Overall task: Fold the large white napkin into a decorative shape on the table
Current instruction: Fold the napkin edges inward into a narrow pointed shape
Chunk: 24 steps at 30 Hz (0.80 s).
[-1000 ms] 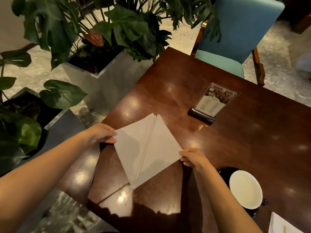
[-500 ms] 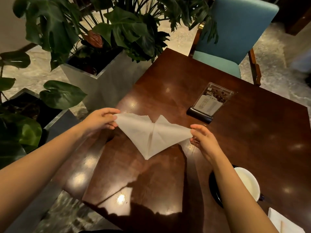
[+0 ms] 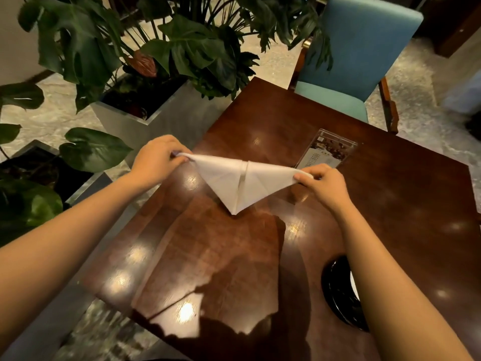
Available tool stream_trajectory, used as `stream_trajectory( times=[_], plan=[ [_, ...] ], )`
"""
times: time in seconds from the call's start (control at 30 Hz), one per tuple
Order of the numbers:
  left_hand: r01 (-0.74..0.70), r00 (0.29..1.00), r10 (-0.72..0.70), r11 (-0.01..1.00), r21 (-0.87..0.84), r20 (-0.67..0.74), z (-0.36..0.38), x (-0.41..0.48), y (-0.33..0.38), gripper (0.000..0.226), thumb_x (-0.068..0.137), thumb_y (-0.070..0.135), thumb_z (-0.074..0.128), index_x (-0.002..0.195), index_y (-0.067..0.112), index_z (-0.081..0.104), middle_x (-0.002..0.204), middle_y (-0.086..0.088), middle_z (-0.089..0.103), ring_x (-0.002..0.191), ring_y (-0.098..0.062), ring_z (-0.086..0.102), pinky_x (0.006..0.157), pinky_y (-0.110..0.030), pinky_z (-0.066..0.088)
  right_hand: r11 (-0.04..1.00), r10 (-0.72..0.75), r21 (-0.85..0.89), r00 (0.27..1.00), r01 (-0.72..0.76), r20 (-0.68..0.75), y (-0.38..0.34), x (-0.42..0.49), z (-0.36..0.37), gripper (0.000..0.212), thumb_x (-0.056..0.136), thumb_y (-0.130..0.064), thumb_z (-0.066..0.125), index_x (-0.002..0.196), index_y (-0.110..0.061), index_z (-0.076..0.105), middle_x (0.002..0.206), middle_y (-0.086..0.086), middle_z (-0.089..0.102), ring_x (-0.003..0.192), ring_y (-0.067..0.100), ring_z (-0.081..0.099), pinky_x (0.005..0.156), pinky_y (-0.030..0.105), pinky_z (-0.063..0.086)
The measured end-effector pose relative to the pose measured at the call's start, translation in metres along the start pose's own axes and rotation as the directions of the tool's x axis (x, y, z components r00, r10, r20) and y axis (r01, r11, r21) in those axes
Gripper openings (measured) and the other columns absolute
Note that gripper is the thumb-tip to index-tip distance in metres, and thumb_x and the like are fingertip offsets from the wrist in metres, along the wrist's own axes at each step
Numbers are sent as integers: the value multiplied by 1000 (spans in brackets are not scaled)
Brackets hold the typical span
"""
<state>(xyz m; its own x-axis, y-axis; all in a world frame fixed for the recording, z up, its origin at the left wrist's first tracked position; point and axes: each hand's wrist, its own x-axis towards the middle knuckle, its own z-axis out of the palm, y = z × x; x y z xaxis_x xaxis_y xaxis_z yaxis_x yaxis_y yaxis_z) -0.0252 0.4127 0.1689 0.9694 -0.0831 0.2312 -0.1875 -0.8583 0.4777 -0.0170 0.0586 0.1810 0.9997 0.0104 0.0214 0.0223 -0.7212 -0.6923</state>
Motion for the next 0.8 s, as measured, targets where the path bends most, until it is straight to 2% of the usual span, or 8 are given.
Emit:
stream_trajectory(
  times=[0.17,0.23,0.3,0.37,0.47,0.57,0.7,0.8],
  plan=[
    [-117,984,127,989,90,-123,-7,10,0,13,82,9,67,92,11,73,88,-9,67,86,-29,61,69,-39,47,979,-173,-132,972,153,-157,0,13,3,13,86,-20,64,94,-17,74,86,-1,59,86,15,51,70,29,39],
    [-146,983,157,982,118,-95,0,3,-4,13,80,3,67,91,8,72,93,-12,67,91,-33,61,72,-42,49,948,-255,-236,953,214,-163,9,6,11,12,85,-15,64,94,-13,72,89,6,60,88,20,52,70,29,38],
    [-197,980,199,972,130,-5,11,-15,-13,13,80,1,64,90,5,70,96,-14,66,92,-36,60,75,-44,50,901,-323,-339,940,270,-112,24,-11,24,9,84,-10,65,91,-7,70,93,10,61,90,26,53,74,33,42],
    [-250,967,238,957,146,95,26,-45,-23,17,85,13,54,88,5,69,95,-13,67,89,-34,62,73,-39,50,860,-355,-402,934,315,-27,43,-37,39,6,82,-8,67,87,-5,67,94,12,61,88,31,55,73,40,46],
    [-340,930,309,929,145,199,45,-94,-34,42,94,33,35,84,8,68,91,-8,68,81,-27,61,64,-30,43,811,-379,-434,918,392,121,70,-78,59,5,80,-7,68,84,-4,66,91,12,61,82,32,55,71,34,38],
    [-408,892,364,903,132,267,57,-129,-39,31,90,25,41,81,9,66,89,-7,68,76,-25,62,63,-27,40,777,-398,-425,885,465,240,83,-108,72,7,77,-4,70,83,-6,66,89,9,63,77,31,58,66,34,39],
    [-354,880,290,929,110,375,69,-151,-43,17,75,11,54,88,13,65,97,-1,66,83,-21,61,70,-25,42,814,-340,-382,892,438,297,89,-122,81,19,74,3,70,87,-10,66,91,5,63,79,27,57,64,31,39],
    [-262,871,200,962,78,449,73,-151,-45,31,66,0,61,94,13,63,105,0,63,92,-22,59,75,-33,47,870,-255,-333,909,364,328,90,-124,84,25,73,5,63,91,-12,64,98,2,62,88,25,55,72,33,40]
  ],
)
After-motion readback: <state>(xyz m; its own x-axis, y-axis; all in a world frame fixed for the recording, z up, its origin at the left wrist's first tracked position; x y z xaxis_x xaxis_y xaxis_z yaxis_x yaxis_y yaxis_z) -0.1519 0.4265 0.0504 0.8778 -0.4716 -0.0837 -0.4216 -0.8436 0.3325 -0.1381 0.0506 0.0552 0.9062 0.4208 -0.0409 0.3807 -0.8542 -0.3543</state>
